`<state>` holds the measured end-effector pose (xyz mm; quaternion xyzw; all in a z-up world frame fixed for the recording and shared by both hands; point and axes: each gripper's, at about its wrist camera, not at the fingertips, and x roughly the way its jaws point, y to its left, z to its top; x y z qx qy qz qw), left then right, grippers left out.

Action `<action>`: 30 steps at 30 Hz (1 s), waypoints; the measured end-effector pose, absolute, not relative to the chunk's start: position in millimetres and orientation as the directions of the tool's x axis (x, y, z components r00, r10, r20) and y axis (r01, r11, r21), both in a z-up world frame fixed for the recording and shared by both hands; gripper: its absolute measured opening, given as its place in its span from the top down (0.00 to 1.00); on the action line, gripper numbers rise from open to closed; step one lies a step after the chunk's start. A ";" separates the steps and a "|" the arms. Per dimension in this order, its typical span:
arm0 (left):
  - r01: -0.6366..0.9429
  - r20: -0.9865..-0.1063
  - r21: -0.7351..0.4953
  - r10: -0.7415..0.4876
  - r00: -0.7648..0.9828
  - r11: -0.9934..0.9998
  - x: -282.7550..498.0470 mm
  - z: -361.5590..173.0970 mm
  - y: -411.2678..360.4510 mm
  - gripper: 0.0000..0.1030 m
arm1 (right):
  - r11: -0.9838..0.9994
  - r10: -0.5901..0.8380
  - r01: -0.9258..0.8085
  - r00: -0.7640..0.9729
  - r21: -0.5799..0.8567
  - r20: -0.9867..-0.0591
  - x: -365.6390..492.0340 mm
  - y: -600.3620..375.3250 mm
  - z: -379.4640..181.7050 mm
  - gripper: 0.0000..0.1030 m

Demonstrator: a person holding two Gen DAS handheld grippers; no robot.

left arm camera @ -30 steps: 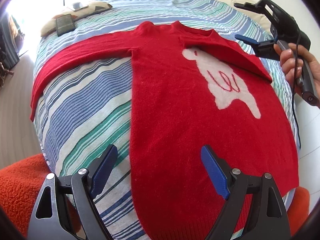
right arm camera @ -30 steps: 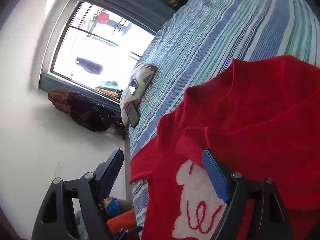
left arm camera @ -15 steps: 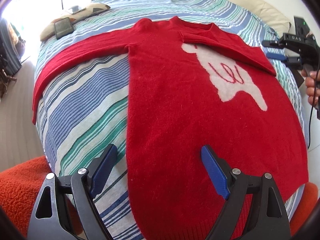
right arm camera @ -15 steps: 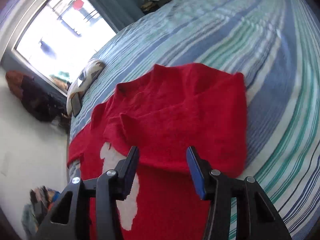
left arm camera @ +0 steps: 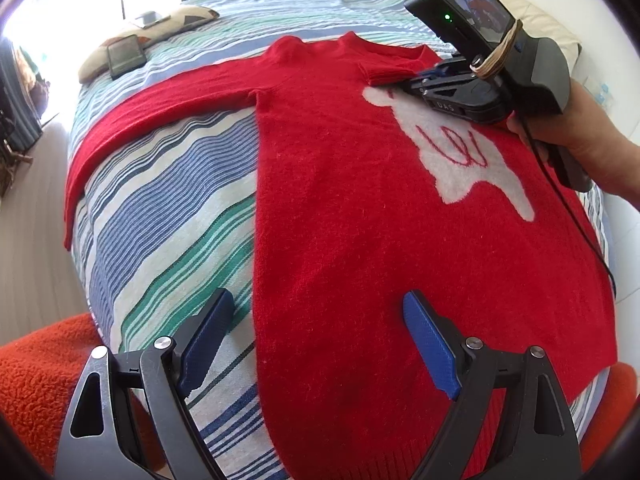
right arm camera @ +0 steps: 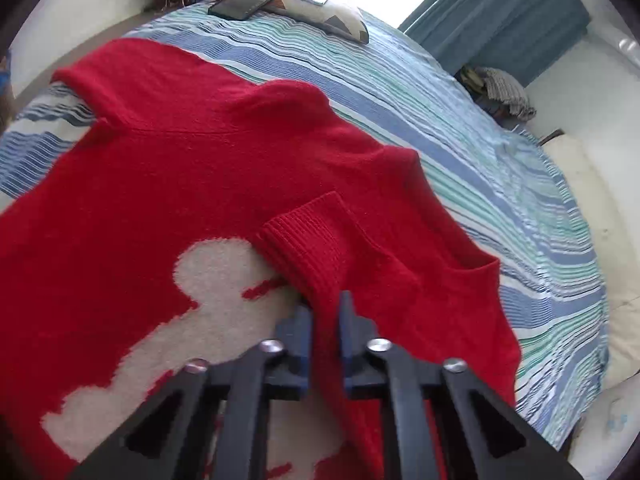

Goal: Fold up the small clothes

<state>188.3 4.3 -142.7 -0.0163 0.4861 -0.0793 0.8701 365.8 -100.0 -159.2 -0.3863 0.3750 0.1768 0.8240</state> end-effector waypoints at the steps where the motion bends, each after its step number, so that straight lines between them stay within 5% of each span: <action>1: 0.121 -0.844 -0.111 -0.157 0.513 0.987 189.3 -142.6 4.8 0.15 | 0.651 0.038 -0.582 0.667 -0.488 -0.744 360.3 -100.5 -154.0 0.95; 4: 0.115 -0.845 -0.124 -0.166 0.508 0.986 191.6 -143.2 6.1 0.14 | 0.646 0.208 -0.699 0.549 -0.307 -0.810 343.7 -100.9 -147.0 0.93; 6: 0.114 -0.847 -0.120 -0.162 0.507 0.986 192.8 -143.8 4.3 0.14 | 0.629 0.199 -0.735 0.469 -0.255 -0.861 340.4 -97.7 -157.5 0.63; 8: 0.113 -0.846 -0.114 -0.156 0.510 0.987 192.4 -143.8 3.0 0.14 | 0.680 0.213 -0.705 0.453 -0.202 -0.866 342.0 -109.3 -149.8 0.43; 9: 0.113 -0.845 -0.112 -0.154 0.513 0.987 191.5 -143.4 2.7 0.14 | 0.720 0.279 -0.685 0.431 -0.109 -0.858 344.5 -122.3 -137.9 0.41; 14: 0.114 -0.843 -0.113 -0.156 0.515 0.987 187.4 -142.6 3.3 0.14 | 0.850 0.517 -0.379 0.472 0.365 -0.714 358.0 -239.1 -92.7 0.40; 17: 0.118 -0.843 -0.100 -0.147 0.517 0.988 186.4 -143.4 1.3 0.14 | 0.909 0.399 -0.072 0.425 0.409 -0.813 364.1 -315.1 -127.1 0.41; 20: 0.121 -0.844 -0.085 -0.136 0.518 0.989 184.4 -144.3 -0.5 0.14 | 0.953 0.242 0.055 0.453 0.298 -0.858 346.9 -362.1 -139.2 0.81; 27: 0.128 -0.845 -0.074 -0.130 0.518 0.989 181.9 -145.9 -1.9 0.12 | 0.923 0.376 -0.131 0.512 0.363 -0.772 249.4 -322.1 -91.9 0.54; 30: 0.137 -0.845 -0.053 -0.117 0.522 0.989 180.4 -147.4 -4.8 0.11 | 0.919 0.392 -0.151 0.452 0.364 -0.801 199.8 -300.2 -113.4 0.53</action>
